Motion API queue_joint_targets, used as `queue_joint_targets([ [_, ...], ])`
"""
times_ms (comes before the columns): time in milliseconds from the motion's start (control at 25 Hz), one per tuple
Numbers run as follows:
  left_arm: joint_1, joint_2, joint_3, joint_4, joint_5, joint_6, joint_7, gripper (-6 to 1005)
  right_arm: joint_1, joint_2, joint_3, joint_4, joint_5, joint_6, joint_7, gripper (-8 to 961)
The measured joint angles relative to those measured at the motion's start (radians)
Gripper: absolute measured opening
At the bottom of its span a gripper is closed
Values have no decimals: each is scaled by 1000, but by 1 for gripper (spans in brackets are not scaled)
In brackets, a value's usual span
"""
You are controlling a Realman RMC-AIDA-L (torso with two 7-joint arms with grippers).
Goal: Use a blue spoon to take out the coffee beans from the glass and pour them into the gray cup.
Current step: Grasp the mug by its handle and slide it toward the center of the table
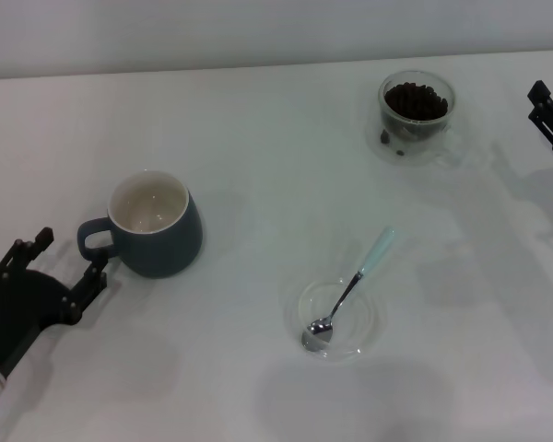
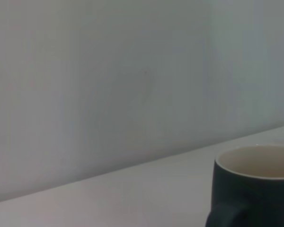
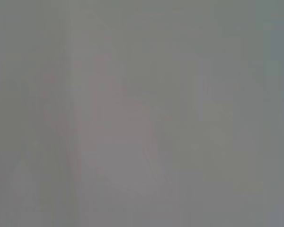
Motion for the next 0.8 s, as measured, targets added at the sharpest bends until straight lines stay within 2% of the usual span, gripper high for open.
queue_joint_targets([
  [280,-16,0,1,-1,-15,-9,2,663,-3,1,1,10,0,2,0,842],
  [800,-51,1,0,-5,-44,-46,2,459,0,1,3,10,1,2,0,842],
])
